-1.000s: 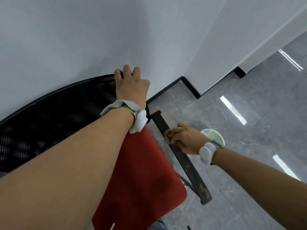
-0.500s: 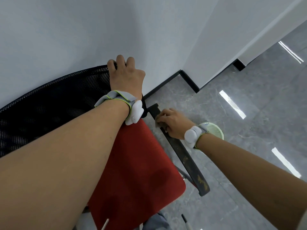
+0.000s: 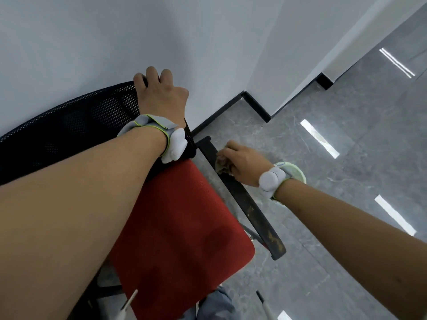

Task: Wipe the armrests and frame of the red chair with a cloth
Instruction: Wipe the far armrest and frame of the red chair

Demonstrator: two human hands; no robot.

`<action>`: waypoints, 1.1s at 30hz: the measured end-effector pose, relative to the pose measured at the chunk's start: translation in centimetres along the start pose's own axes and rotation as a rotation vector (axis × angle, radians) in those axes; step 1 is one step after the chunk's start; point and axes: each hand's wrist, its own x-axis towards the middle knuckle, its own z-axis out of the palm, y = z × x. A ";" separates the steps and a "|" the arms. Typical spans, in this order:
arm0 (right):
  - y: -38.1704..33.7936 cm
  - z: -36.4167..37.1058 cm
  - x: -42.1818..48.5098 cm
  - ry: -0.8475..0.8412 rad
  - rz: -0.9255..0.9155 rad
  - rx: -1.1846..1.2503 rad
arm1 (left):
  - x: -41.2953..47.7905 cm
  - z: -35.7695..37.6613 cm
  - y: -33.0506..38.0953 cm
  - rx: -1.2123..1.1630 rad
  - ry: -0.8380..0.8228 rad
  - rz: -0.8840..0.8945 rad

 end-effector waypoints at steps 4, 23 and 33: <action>-0.5 2.1 -2.0 0.011 -0.010 -0.017 | -0.3 -0.4 0.1 0.018 -0.020 0.017; -1.4 4.7 -8.6 0.053 -0.056 0.034 | -12.5 2.5 10.9 -0.497 -0.541 0.171; -0.5 2.6 -11.4 0.066 0.029 0.142 | -16.8 3.0 12.0 -0.701 -0.637 0.087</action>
